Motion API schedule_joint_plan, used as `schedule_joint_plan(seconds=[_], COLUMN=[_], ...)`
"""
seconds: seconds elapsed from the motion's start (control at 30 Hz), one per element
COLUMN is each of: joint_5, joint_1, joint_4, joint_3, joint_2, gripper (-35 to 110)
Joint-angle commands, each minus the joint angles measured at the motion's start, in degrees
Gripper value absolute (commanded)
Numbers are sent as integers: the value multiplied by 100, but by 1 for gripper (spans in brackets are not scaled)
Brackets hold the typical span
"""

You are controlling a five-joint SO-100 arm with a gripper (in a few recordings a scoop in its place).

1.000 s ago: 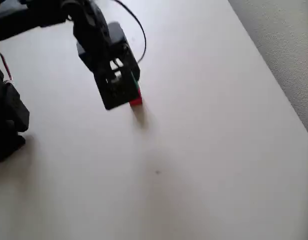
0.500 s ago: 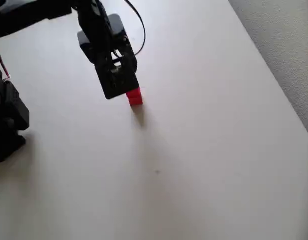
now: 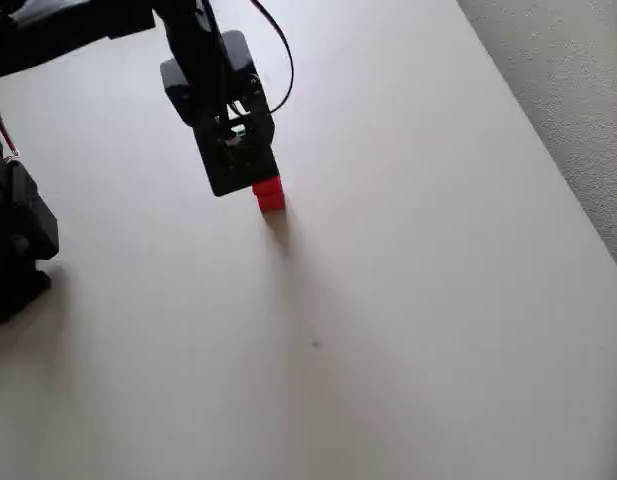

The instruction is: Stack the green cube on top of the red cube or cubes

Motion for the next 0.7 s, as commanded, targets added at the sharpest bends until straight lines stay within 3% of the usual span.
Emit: schedule_joint_plan(seconds=[0.0,0.67], joint_5=[123,193], joint_1=[-79,-97], joint_4=[88,70], joint_3=[-413,-545], joint_2=[0,-211], gripper=[-2,-2])
